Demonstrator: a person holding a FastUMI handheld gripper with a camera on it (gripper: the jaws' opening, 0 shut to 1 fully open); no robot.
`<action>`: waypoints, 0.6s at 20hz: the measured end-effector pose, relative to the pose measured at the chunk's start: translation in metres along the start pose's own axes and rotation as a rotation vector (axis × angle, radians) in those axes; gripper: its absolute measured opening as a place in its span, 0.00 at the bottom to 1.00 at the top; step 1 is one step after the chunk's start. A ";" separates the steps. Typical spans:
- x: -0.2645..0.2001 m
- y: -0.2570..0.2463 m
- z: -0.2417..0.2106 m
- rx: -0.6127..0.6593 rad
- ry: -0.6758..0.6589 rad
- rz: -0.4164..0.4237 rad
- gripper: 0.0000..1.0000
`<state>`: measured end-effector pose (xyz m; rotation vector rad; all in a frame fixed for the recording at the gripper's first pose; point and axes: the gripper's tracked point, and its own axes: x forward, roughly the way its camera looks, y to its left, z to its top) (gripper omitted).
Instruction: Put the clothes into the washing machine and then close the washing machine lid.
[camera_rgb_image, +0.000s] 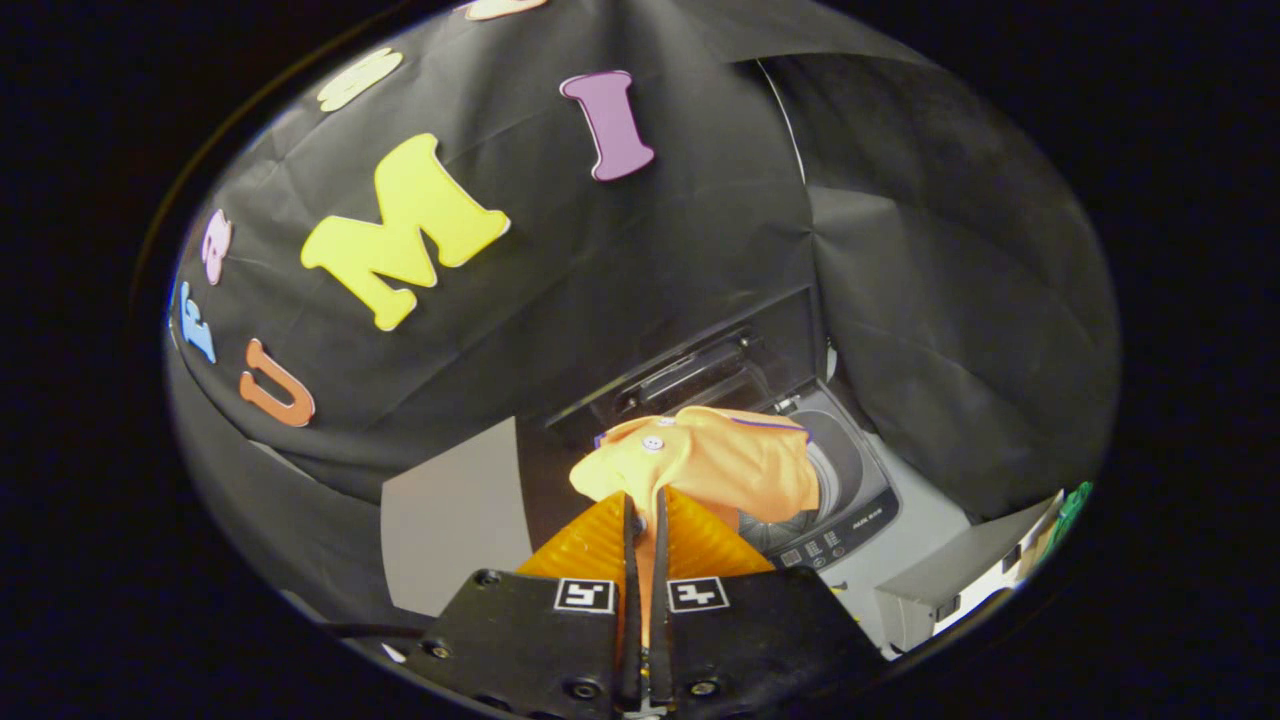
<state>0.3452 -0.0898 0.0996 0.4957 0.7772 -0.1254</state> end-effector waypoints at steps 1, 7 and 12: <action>0.008 -0.006 0.000 -0.003 0.017 -0.001 0.06; 0.056 -0.039 -0.003 0.021 0.092 -0.005 0.06; 0.099 -0.055 -0.016 0.025 0.146 -0.018 0.06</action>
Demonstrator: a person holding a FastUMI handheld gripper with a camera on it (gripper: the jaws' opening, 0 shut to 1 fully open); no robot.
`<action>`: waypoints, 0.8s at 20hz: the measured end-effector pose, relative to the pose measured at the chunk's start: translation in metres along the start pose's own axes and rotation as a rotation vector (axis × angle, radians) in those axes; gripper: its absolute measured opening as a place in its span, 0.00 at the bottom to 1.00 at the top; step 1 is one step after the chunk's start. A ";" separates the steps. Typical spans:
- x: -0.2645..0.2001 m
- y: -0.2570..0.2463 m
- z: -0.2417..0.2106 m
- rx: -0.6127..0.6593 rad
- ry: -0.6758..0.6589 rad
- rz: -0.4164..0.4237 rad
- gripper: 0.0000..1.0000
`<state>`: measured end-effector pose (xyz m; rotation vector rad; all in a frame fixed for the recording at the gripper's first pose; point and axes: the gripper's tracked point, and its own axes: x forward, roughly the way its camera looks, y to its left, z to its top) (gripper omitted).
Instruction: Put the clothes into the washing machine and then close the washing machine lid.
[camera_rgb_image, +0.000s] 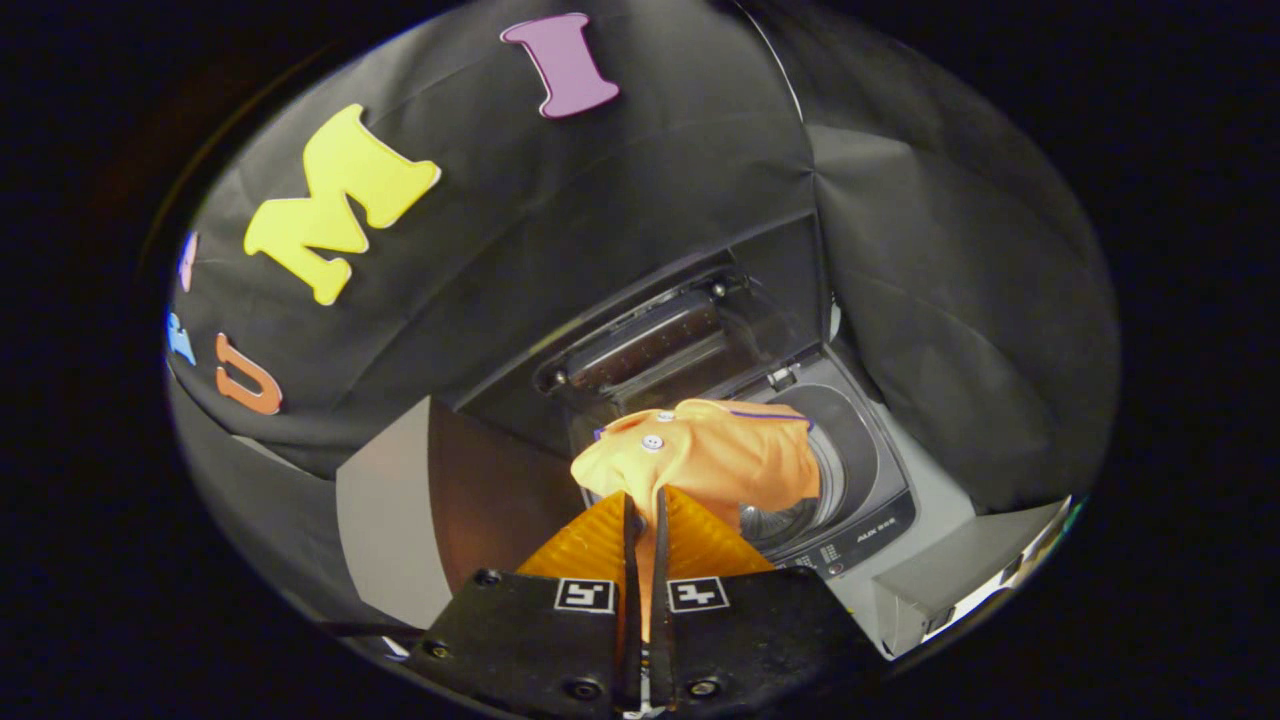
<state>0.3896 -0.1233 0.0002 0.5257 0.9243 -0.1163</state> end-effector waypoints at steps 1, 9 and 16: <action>0.009 -0.004 -0.001 0.004 0.011 -0.004 0.06; 0.075 -0.034 -0.014 0.037 0.107 -0.050 0.06; 0.123 -0.051 -0.026 0.054 0.192 -0.105 0.07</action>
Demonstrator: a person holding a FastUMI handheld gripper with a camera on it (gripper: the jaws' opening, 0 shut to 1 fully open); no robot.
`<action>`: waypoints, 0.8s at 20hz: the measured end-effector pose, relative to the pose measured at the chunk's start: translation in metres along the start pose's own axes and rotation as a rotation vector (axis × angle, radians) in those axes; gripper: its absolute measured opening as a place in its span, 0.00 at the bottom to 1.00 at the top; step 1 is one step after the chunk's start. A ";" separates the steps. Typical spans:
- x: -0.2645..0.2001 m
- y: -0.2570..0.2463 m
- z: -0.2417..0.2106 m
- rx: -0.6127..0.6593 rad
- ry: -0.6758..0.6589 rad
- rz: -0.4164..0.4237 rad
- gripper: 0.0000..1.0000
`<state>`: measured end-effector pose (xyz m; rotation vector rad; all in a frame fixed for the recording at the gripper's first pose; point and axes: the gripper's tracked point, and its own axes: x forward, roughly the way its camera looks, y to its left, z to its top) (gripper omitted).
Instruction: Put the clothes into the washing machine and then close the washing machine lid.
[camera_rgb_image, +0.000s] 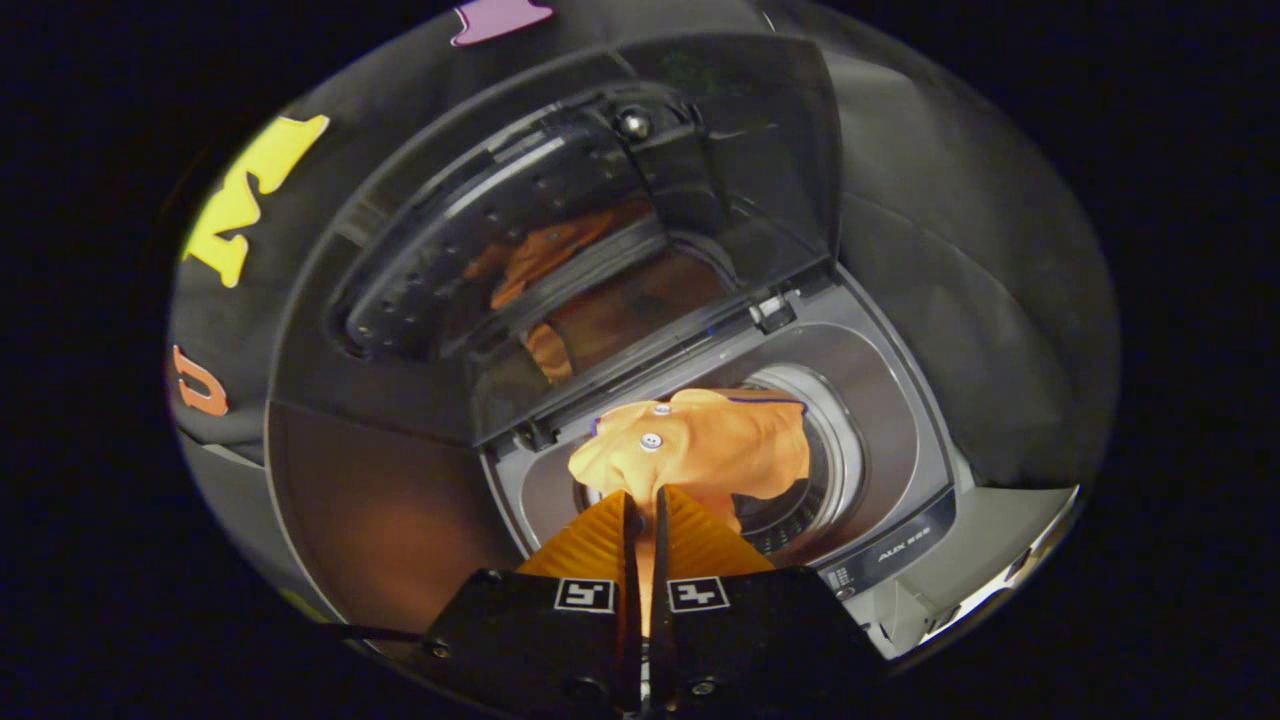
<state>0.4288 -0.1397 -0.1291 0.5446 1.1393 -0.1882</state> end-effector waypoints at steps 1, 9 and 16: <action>0.007 -0.002 -0.002 -0.001 0.014 -0.011 0.07; 0.048 -0.009 0.009 -0.019 0.005 -0.052 0.06; 0.046 -0.014 0.005 -0.038 -0.012 -0.064 0.17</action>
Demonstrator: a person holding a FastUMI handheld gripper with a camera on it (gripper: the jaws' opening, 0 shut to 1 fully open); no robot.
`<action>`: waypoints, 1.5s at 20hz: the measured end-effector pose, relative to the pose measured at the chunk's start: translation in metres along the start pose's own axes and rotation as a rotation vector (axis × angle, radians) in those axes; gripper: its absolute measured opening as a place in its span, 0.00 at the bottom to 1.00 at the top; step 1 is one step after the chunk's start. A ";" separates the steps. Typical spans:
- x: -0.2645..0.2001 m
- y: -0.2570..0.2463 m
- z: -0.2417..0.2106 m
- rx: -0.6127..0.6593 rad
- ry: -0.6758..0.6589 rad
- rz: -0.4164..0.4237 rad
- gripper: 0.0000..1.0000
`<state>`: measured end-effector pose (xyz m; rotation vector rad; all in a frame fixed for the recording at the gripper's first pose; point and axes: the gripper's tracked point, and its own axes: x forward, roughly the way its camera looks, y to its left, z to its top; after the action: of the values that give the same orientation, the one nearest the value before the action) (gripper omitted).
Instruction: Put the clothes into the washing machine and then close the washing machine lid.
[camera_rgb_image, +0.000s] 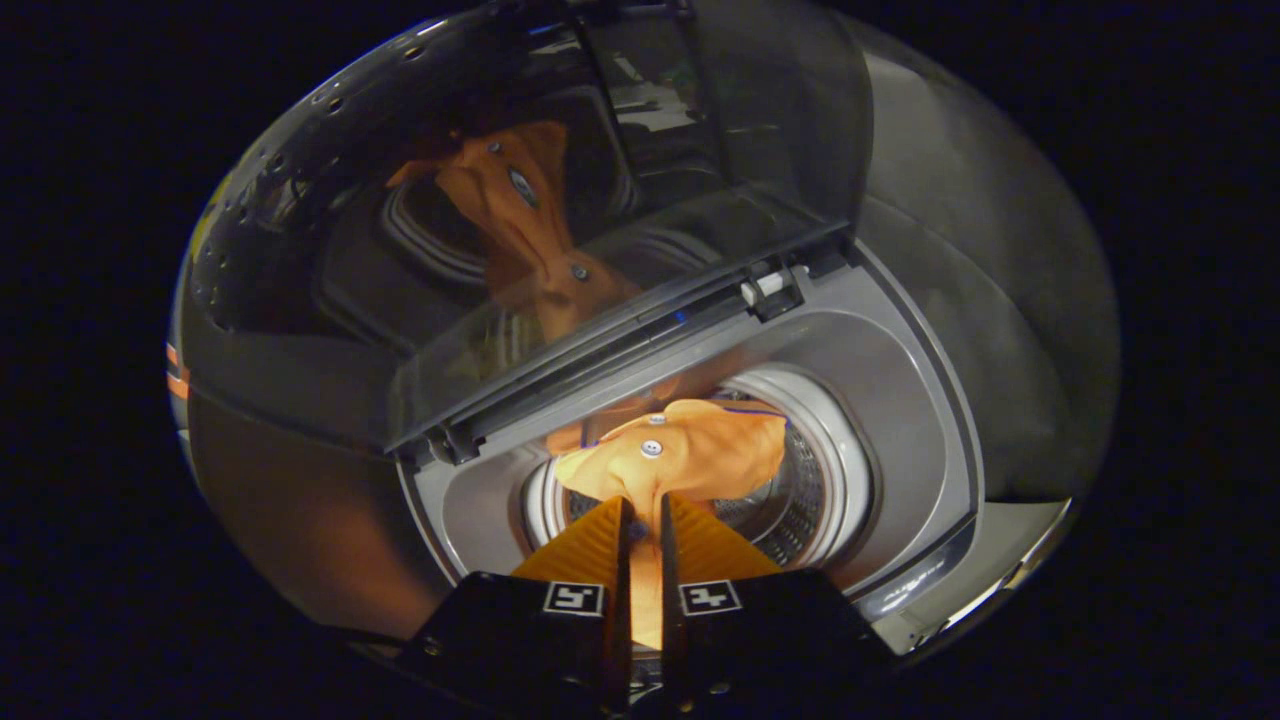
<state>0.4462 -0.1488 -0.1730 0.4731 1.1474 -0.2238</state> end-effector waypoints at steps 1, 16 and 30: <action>0.000 -0.002 -0.005 0.000 0.015 -0.002 0.23; -0.074 0.000 0.001 -0.180 -0.138 -0.089 0.47; -0.195 0.103 0.133 -0.380 -0.427 -0.028 0.47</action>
<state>0.5191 -0.1339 0.0736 0.0645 0.7527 -0.1177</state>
